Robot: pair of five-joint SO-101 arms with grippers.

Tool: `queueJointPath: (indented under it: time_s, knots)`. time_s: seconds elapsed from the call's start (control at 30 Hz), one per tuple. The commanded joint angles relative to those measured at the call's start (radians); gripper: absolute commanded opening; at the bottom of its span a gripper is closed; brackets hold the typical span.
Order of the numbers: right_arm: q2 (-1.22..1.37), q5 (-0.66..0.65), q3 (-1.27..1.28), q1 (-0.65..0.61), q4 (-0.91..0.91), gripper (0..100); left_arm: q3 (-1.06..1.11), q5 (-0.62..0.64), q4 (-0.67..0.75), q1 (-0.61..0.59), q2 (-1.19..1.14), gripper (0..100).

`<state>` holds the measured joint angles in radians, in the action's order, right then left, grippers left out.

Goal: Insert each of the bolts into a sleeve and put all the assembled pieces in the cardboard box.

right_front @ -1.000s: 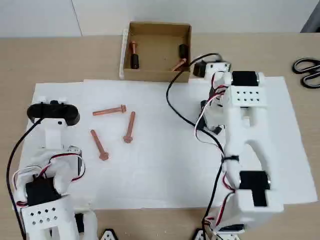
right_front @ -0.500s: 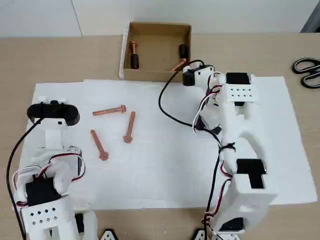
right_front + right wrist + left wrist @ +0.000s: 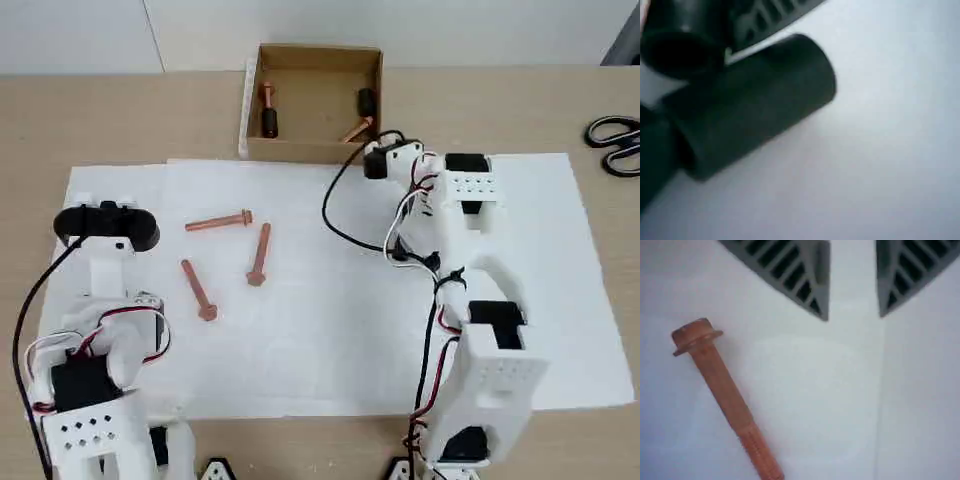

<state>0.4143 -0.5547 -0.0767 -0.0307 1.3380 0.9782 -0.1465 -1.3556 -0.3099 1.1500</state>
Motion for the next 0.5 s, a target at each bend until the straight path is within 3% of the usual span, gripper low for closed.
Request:
queueJointPath:
  time_s: [0.0, 0.3, 0.47]
  knots:
    - [0.024, -0.006, -0.015, 0.022, -0.007, 12.6, -0.008, 0.008, 0.002, -0.003, 0.012, 6]
    - [0.081, -0.002, -0.015, 0.016, 0.005, 11.9, -0.005, 0.009, 0.009, -0.002, 0.012, 6]
    - [0.079, 0.002, -0.071, 0.022, 0.108, 0.6, -0.010, 0.009, 0.009, -0.002, 0.008, 6]
